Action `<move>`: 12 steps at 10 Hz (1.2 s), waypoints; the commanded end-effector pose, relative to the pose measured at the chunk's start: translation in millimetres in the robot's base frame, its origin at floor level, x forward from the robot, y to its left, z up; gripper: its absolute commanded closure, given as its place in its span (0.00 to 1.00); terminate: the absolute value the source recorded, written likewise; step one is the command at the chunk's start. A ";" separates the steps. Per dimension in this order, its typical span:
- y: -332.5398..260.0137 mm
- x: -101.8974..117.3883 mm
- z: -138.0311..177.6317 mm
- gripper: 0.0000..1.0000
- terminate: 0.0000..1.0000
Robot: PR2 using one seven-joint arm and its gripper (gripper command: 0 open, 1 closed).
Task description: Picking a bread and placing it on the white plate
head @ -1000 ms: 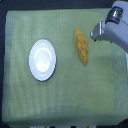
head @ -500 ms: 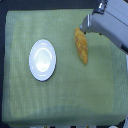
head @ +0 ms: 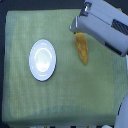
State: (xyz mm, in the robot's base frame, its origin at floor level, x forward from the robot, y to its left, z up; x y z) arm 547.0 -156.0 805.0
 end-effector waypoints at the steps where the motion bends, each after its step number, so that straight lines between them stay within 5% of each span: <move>1: 11.2 7.0 -52.0 0.00 0.00; 6: 19.8 3.9 -94.0 0.00 0.00; 11: 10.8 -7.5 -94.1 0.00 0.00; 12: 9.4 -9.2 -93.4 1.00 0.00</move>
State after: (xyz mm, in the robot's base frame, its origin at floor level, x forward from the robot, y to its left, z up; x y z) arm 549.5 -134.7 714.7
